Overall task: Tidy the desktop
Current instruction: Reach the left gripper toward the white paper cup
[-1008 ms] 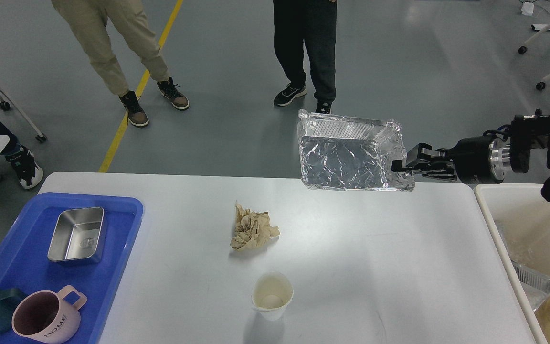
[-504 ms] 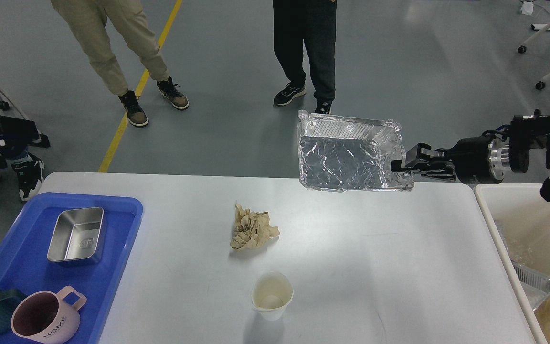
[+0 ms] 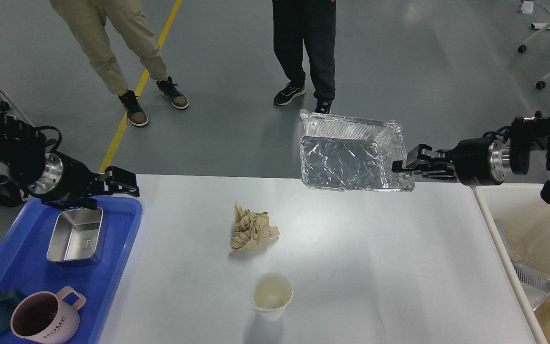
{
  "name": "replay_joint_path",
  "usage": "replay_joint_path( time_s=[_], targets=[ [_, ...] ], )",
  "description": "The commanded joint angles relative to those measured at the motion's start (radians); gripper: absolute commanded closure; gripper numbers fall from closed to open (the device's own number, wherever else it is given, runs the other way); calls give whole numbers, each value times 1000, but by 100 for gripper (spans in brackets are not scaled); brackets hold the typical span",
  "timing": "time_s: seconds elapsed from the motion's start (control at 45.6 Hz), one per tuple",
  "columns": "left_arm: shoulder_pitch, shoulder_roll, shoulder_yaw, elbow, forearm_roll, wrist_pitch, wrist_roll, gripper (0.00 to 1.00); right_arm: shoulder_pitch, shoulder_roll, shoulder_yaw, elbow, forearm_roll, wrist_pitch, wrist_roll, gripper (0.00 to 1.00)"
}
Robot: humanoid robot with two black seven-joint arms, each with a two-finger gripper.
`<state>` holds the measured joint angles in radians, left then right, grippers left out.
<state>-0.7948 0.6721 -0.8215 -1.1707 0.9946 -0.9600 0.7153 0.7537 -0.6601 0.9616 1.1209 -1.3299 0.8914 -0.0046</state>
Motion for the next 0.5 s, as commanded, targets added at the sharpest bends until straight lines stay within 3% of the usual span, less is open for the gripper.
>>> replay_joint_path(
  time_s=[0.0, 0.11, 0.373, 0.482],
  targets=[
    [8, -98, -1, 23, 33, 0, 1, 1, -8, -1, -1, -1, 0, 0, 2, 100],
    [5, -141, 10, 22, 26, 0, 10, 1, -11, 0, -1, -1, 0, 0, 2, 100],
    [-7, -160, 61, 20, -171, 0, 134, 0, -11, -1, -1, -3, -2, 0, 2, 100],
    [-43, -166, 111, 22, -212, 0, 150, 0, -11, -1, -3, -10, -2, 0, 0, 100]
  ],
)
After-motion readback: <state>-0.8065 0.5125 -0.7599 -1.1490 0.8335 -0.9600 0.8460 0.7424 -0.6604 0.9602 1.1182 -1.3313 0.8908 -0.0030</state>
